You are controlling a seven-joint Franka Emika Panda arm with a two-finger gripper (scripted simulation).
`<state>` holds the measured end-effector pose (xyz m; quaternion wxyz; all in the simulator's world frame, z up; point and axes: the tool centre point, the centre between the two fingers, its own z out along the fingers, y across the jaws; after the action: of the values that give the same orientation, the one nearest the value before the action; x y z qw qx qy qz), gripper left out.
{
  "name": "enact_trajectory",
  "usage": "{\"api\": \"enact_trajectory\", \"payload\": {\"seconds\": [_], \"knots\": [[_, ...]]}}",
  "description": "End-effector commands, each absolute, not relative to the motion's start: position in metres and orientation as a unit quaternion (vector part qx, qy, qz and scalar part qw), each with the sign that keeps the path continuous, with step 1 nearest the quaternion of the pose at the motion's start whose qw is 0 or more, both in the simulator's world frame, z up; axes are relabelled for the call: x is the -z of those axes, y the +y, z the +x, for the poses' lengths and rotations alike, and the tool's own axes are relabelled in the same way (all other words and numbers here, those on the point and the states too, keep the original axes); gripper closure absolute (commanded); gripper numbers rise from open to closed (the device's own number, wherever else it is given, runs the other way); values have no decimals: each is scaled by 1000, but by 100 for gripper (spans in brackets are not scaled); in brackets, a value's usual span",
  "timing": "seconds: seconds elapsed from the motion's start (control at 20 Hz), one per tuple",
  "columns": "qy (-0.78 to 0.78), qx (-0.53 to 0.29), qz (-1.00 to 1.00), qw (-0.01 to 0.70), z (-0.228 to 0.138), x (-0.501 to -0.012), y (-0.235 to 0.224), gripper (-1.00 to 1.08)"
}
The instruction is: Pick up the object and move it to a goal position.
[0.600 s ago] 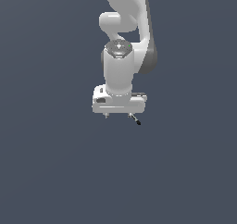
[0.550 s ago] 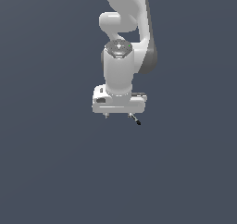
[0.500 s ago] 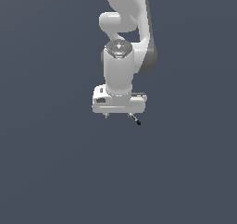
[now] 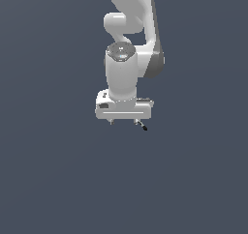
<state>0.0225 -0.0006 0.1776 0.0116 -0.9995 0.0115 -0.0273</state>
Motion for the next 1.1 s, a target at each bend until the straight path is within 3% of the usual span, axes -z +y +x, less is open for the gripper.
{"api": "enact_trajectory", "payload": {"seconds": [0.0, 0.55, 1.05], "knots": [[13, 28, -999, 12, 23, -178, -1, -92], [-40, 22, -999, 7, 8, -154, 16, -92], [-195, 8, -981, -1, -44, -93, 62, -92]]}}
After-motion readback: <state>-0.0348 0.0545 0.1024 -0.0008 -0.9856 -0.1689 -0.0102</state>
